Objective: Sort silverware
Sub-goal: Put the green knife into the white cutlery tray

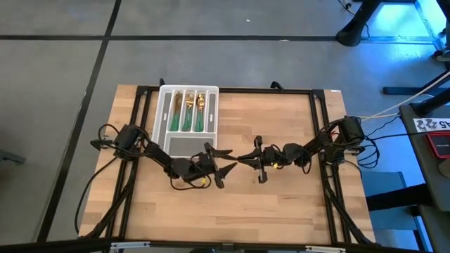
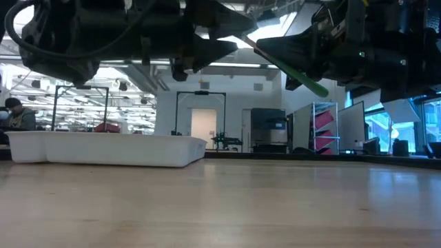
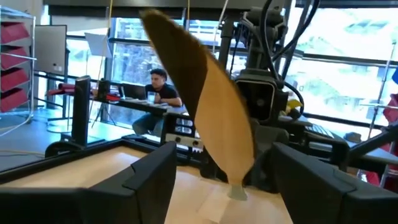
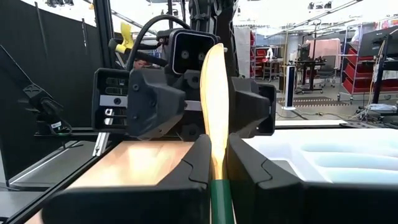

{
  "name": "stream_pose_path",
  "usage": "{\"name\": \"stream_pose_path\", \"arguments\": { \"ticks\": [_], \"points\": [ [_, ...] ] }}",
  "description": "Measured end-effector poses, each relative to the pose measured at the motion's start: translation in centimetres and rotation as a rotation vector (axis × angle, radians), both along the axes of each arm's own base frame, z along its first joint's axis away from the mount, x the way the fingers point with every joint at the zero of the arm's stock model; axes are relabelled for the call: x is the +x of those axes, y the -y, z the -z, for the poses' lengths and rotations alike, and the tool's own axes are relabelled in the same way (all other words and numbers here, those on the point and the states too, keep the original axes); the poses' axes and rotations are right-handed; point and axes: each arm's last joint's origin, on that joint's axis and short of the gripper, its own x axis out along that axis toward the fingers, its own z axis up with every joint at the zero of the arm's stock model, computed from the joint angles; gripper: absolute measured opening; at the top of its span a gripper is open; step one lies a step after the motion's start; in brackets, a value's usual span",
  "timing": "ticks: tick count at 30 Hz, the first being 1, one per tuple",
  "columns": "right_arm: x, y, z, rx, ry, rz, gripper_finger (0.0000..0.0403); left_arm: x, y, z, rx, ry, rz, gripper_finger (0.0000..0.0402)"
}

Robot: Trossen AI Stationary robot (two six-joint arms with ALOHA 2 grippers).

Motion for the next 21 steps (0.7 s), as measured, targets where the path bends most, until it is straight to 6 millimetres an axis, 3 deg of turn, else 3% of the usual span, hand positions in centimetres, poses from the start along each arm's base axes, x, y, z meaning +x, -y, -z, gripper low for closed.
{"name": "stream_pose_path", "arguments": {
  "ticks": [9, 21],
  "points": [
    [0.00, 0.00, 0.00, 0.000, 0.000, 0.000, 0.0028, -0.01, 0.00, -0.04, -0.018, 0.009, 0.004, 0.0192],
    [0.01, -0.04, 0.00, -0.001, -0.001, -0.003, 0.0028, 0.03, 0.10, -0.07, -0.010, 0.014, 0.045, 0.0059]
  ]
}}
